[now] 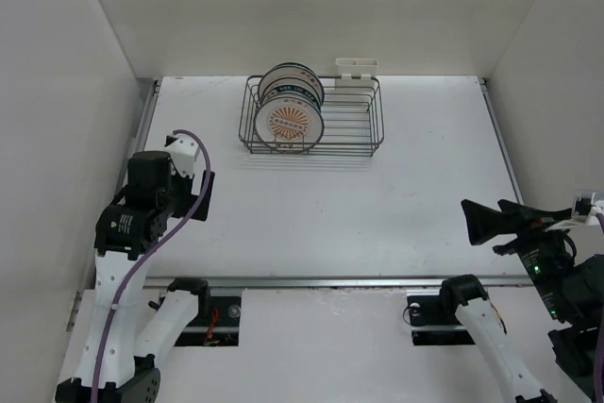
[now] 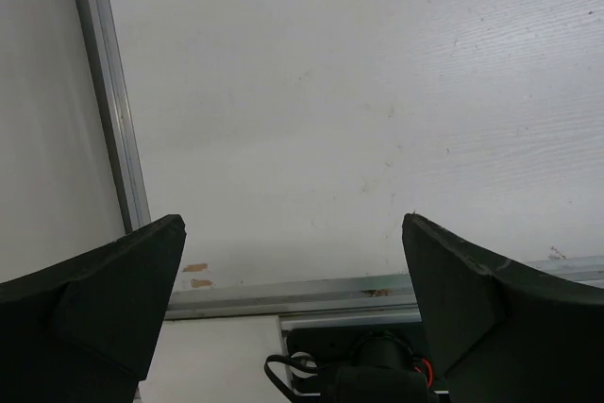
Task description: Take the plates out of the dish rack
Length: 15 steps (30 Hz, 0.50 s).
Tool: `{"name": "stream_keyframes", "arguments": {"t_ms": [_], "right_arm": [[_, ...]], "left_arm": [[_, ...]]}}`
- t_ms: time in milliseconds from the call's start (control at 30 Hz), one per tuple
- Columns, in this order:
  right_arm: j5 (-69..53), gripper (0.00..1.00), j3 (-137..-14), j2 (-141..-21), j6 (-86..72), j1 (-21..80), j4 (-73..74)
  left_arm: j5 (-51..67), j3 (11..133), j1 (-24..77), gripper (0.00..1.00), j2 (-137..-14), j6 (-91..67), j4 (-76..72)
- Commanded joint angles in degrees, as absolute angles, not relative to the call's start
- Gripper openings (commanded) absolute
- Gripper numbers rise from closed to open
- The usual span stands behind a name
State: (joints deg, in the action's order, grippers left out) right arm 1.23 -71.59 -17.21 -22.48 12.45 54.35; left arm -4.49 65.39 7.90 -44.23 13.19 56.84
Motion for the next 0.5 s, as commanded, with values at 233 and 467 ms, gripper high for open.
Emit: {"name": "stream_keyframes", "arguments": {"t_ms": [233, 467], "right_arm": [[2.5, 0.99, -72.7, -19.9, -22.3, 12.6, 55.2], [2.5, 0.99, -72.7, -25.6, -21.8, 12.6, 55.3]], "left_arm": [[9.0, 69.5, 8.0, 0.99, -47.4, 20.4, 58.7], [10.5, 85.0, 8.6, 0.99, -63.9, 22.9, 57.0]]}}
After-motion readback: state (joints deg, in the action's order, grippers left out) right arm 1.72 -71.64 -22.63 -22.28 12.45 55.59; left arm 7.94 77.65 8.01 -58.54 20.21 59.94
